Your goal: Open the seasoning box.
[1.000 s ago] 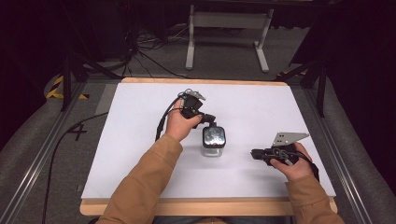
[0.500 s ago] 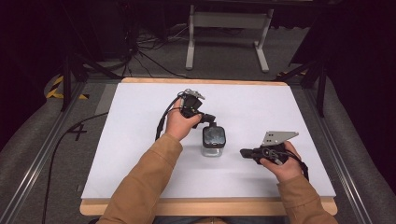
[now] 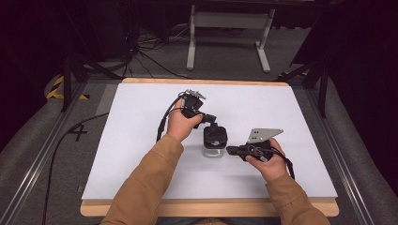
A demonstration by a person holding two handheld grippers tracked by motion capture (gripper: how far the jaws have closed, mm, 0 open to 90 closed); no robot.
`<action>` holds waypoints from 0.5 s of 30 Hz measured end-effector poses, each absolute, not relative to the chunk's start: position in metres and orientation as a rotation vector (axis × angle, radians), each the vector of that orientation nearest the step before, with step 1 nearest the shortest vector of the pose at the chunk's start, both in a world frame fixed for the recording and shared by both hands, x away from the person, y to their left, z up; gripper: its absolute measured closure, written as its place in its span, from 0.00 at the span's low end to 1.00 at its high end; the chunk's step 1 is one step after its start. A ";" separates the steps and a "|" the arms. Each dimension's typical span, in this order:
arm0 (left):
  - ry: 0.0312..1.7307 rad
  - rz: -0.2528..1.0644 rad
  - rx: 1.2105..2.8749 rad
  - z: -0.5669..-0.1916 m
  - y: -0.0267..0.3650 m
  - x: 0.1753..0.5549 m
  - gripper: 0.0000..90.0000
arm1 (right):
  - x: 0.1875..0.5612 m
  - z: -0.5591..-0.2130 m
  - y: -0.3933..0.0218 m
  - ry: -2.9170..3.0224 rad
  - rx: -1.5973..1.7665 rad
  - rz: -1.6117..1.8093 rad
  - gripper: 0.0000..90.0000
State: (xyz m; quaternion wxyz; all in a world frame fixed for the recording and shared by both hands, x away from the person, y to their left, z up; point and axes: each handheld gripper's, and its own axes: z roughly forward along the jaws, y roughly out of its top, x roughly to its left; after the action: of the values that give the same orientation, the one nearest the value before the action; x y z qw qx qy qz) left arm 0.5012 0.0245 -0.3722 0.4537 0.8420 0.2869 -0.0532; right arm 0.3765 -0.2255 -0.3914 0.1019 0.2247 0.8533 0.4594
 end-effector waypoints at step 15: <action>0.703 -0.079 2.079 -0.366 0.025 0.493 0.93 | 0.385 -0.386 -0.218 2.425 0.675 1.396 1.00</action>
State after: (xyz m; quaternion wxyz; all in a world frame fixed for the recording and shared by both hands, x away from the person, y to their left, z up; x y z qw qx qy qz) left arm 0.4933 0.0247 -0.3660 0.4554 0.8428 0.2851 -0.0321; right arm 0.3851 -0.2178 -0.3865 0.1315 0.2326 0.8352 0.4807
